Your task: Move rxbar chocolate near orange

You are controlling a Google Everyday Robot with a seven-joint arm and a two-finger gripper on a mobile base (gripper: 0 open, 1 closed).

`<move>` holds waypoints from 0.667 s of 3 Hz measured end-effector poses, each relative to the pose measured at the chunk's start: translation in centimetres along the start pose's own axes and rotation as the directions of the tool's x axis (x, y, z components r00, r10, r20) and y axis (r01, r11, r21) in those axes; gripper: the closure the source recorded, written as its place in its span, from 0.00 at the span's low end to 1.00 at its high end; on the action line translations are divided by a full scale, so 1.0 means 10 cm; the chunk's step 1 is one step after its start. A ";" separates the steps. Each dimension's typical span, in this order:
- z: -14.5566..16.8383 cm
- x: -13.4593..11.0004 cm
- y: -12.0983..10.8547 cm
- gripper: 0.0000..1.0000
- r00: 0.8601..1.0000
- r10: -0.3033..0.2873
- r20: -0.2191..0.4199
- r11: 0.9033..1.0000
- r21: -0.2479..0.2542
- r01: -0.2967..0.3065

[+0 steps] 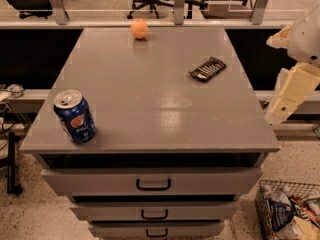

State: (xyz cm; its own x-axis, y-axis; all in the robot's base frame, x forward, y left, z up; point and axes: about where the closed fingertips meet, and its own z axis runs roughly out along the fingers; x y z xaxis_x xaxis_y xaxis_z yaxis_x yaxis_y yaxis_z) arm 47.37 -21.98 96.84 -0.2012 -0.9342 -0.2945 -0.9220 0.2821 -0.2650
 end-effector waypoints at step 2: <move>0.58 -0.12 -0.81 0.00 0.975 0.054 0.217 0.998 0.015 -0.059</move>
Offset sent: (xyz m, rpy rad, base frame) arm 0.1560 0.0022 -0.0473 0.3526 -0.0955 -0.0160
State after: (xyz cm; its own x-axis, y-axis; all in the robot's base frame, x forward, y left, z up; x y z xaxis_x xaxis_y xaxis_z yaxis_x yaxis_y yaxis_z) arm 56.97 -21.82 94.01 -0.1747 -0.8479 -0.5005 -0.9033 0.3403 -0.2613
